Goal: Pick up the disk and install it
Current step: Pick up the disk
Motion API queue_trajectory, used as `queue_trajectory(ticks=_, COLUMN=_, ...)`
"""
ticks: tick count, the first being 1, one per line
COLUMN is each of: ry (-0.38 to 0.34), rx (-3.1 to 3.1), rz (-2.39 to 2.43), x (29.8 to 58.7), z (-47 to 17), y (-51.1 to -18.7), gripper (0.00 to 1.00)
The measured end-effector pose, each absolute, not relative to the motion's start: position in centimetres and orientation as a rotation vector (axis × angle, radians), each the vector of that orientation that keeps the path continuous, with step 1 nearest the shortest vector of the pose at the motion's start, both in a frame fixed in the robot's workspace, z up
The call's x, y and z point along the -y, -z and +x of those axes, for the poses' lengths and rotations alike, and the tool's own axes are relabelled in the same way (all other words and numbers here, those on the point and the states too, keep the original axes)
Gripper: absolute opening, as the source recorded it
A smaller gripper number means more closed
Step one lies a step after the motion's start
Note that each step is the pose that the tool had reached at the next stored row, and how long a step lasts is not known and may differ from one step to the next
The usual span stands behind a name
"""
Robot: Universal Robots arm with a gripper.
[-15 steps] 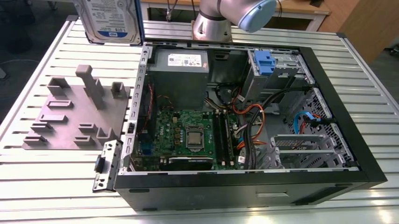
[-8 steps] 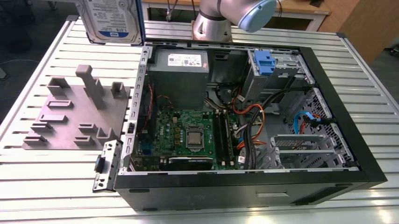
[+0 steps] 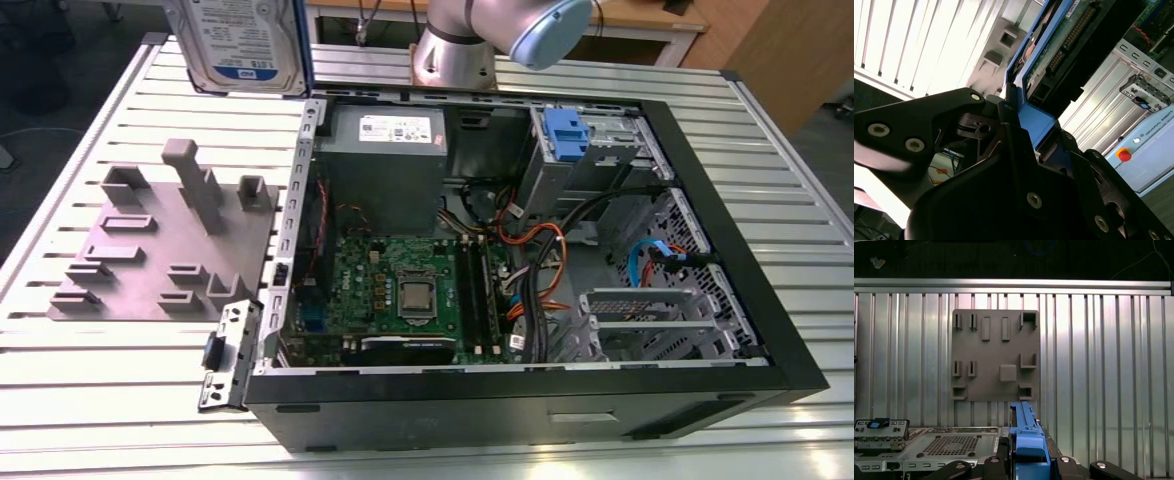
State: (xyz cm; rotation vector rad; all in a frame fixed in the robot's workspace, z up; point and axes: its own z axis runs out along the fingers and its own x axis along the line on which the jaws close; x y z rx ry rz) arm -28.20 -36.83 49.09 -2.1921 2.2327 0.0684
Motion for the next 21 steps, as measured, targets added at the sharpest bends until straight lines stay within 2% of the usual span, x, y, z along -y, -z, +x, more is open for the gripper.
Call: queue_trajectory(ticks=21, ry=-0.068, rx=-2.233, rz=-2.192, x=36.83, z=-27.67, y=-49.09, gripper=0.37)
